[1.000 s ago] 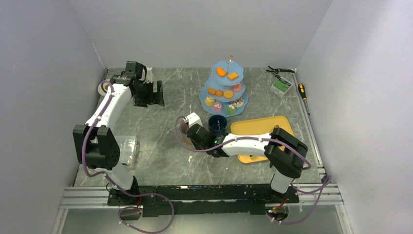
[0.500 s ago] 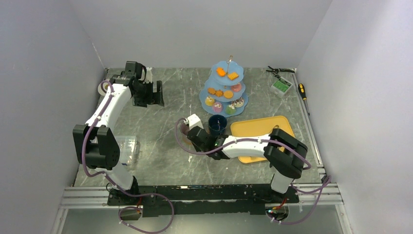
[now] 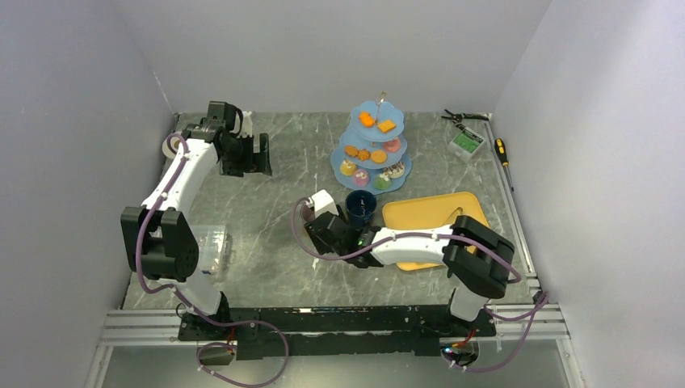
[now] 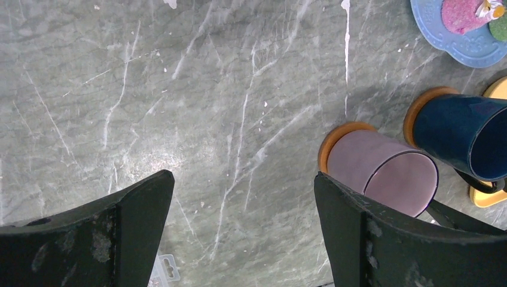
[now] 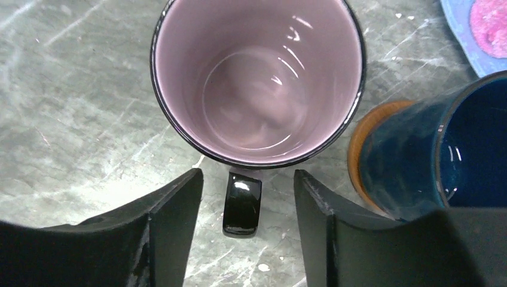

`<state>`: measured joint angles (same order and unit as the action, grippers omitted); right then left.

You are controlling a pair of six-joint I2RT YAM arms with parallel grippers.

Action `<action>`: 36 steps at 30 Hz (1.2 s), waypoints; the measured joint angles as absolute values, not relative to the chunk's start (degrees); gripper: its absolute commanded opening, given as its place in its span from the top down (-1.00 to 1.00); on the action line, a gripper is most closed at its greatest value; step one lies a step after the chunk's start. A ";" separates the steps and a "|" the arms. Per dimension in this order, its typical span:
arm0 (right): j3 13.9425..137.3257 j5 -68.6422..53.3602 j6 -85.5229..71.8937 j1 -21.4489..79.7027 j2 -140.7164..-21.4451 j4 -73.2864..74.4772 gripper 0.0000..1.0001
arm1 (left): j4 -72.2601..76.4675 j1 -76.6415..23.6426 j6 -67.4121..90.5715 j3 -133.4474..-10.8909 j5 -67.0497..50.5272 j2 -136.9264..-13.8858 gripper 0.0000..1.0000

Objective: Serve the afternoon tea

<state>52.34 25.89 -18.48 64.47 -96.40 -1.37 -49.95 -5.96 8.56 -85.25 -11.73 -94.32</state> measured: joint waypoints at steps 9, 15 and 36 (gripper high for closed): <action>52.34 27.29 -18.44 64.60 -87.72 1.32 -0.91 | -50.02 -5.63 7.64 -85.41 -10.74 -94.32 -0.87; 52.47 28.67 -18.06 62.70 -75.44 5.32 -0.99 | -48.90 -4.45 6.90 -85.62 -10.66 -94.32 -0.87; 31.00 37.10 -20.36 8.10 -63.68 -4.34 -0.99 | -7.94 5.63 2.02 -54.33 -12.47 -91.64 -0.87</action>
